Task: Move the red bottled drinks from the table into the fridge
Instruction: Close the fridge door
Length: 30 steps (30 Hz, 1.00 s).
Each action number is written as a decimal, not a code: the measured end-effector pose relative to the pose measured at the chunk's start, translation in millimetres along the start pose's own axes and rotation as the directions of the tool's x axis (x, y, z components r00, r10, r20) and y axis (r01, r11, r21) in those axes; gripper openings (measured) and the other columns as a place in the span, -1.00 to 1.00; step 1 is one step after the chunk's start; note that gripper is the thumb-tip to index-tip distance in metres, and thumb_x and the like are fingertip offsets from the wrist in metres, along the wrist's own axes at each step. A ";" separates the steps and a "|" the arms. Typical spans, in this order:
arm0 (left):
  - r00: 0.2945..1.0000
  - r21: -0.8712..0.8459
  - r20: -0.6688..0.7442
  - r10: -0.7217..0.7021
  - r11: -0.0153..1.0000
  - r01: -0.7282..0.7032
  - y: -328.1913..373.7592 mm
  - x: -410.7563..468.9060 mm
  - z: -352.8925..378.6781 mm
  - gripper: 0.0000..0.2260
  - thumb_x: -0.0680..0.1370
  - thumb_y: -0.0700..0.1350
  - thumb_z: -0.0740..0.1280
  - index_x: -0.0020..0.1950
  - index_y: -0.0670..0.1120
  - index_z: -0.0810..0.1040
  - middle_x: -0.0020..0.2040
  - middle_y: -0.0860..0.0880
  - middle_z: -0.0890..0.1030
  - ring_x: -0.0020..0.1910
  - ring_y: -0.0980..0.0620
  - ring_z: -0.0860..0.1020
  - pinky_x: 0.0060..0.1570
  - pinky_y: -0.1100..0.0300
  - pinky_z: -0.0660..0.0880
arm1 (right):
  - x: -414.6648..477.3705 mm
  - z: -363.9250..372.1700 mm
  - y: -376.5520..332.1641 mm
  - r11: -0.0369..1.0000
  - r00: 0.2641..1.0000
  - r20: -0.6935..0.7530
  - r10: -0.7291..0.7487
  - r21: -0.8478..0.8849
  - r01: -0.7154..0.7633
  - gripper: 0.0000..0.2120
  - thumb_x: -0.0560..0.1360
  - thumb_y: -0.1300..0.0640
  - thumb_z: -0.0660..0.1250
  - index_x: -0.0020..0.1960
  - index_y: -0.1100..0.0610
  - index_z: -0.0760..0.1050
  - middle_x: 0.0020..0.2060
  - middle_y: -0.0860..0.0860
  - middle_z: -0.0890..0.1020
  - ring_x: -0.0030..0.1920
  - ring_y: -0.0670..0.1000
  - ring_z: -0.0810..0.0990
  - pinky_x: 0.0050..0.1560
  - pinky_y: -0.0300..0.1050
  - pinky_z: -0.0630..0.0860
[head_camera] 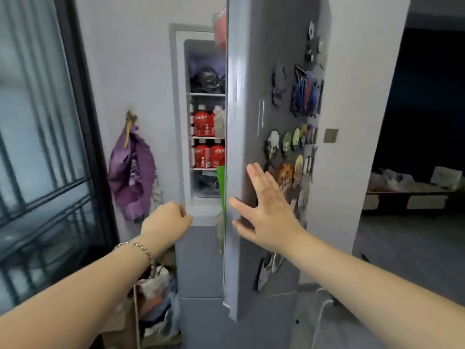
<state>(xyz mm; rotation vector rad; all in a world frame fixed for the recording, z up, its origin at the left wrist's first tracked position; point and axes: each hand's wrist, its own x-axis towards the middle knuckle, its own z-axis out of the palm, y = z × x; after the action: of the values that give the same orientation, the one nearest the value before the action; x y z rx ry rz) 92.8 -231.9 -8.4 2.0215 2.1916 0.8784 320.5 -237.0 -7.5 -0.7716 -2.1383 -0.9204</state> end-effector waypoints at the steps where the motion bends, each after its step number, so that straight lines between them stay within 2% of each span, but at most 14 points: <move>1: 0.997 0.001 -0.027 -0.070 0.998 0.070 -28.7 14.2 -4.8 -0.78 0.49 -0.10 0.23 -0.36 -0.08 0.43 -0.32 -0.05 0.53 -0.21 -0.11 0.53 -0.25 0.18 0.37 | 28.3 34.2 -12.6 0.999 0.999 -0.020 -0.038 0.025 0.038 -0.70 0.45 -0.02 0.26 0.08 0.12 0.56 0.42 0.25 0.12 0.45 0.29 0.08 0.50 0.08 -0.07; 4: 0.997 0.031 -0.024 -0.079 0.996 0.079 -52.9 26.5 -6.5 -0.78 0.50 -0.08 0.24 -0.33 -0.09 0.44 -0.32 -0.04 0.52 -0.21 -0.12 0.53 -0.25 0.18 0.38 | 56.8 70.8 -22.4 0.999 0.999 -0.034 -0.042 0.020 0.043 -0.66 0.41 -0.05 0.29 0.09 0.12 0.57 0.42 0.25 0.12 0.44 0.29 0.09 0.49 0.10 -0.05; 8: 0.972 0.046 -0.091 -0.217 0.974 0.222 -102.0 78.9 -7.8 -0.76 0.51 -0.05 0.24 -0.32 -0.11 0.44 -0.34 -0.03 0.50 -0.21 -0.12 0.54 -0.27 0.19 0.35 | 121.5 157.5 -29.4 0.994 0.994 -0.022 -0.105 -0.042 0.104 -0.53 0.25 -0.09 0.47 0.05 0.16 0.58 0.40 0.26 0.13 0.41 0.29 0.11 0.46 0.12 -0.09; 12: 0.946 0.091 -0.116 -0.303 0.945 0.314 -126.8 124.3 -5.5 -0.82 0.52 -0.04 0.23 -0.13 -0.12 0.54 -0.14 -0.07 0.58 -0.06 -0.11 0.57 -0.21 0.18 0.38 | 168.4 224.2 -29.7 0.979 0.993 0.104 -0.057 -0.191 0.076 -0.30 0.01 -0.22 0.57 -0.01 0.22 0.60 0.36 0.32 0.20 0.38 0.30 0.15 0.43 0.18 -0.07; 14: 0.936 0.114 -0.140 -0.324 0.933 0.340 -137.2 151.5 -5.3 -0.83 0.53 -0.05 0.22 -0.10 -0.11 0.54 -0.13 -0.05 0.55 -0.01 -0.11 0.56 -0.18 0.19 0.36 | 193.9 263.0 -26.8 0.966 0.985 0.175 0.008 -0.257 0.038 -0.19 -0.08 -0.23 0.58 0.01 0.26 0.61 0.31 0.37 0.36 0.35 0.29 0.19 0.41 0.18 -0.10; 17: 0.926 0.099 -0.162 -0.342 0.928 0.360 -147.7 179.3 -7.9 -0.84 0.53 -0.05 0.22 -0.13 -0.08 0.54 -0.16 -0.02 0.53 -0.05 -0.09 0.55 -0.18 0.19 0.36 | 223.9 302.4 -22.2 0.949 0.964 0.253 0.082 -0.314 0.002 -0.19 -0.01 -0.14 0.60 0.12 0.28 0.59 0.26 0.32 0.45 0.33 0.26 0.22 0.40 0.18 -0.12; 21: 0.921 0.095 -0.164 -0.354 0.923 0.372 -160.2 204.3 0.0 -0.83 0.51 -0.09 0.21 -0.17 -0.12 0.54 -0.18 -0.05 0.58 -0.13 -0.08 0.55 -0.21 0.20 0.37 | 246.0 340.5 -8.9 0.919 0.931 0.317 0.180 -0.392 -0.045 -0.15 0.04 -0.16 0.57 0.20 0.30 0.54 0.27 0.26 0.50 0.33 0.28 0.20 0.39 0.19 -0.12; 27: 0.927 0.132 -0.142 -0.348 0.921 0.366 -170.1 224.3 10.2 -0.81 0.52 -0.09 0.19 -0.07 -0.15 0.56 -0.11 -0.06 0.61 -0.10 -0.07 0.56 -0.22 0.19 0.37 | 261.9 369.6 3.0 0.896 0.919 0.346 0.191 -0.445 -0.019 -0.22 0.12 -0.22 0.53 0.20 0.22 0.56 0.29 0.23 0.49 0.32 0.31 0.18 0.38 0.24 -0.16; 30: 0.932 0.161 -0.130 -0.338 0.921 0.356 -168.0 225.9 8.6 -0.81 0.53 -0.09 0.19 -0.05 -0.13 0.56 -0.10 -0.05 0.60 -0.11 -0.06 0.55 -0.22 0.19 0.36 | 259.8 365.8 0.0 0.887 0.897 0.389 0.209 -0.462 -0.006 -0.26 0.19 -0.25 0.48 0.22 0.18 0.55 0.35 0.22 0.43 0.36 0.31 0.21 0.39 0.26 -0.10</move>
<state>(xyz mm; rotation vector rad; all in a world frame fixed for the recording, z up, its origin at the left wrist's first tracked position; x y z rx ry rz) -90.9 -18.5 -8.5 1.5961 2.6607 0.7726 39.3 112.5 -0.2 -1.4333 -2.2343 -1.3066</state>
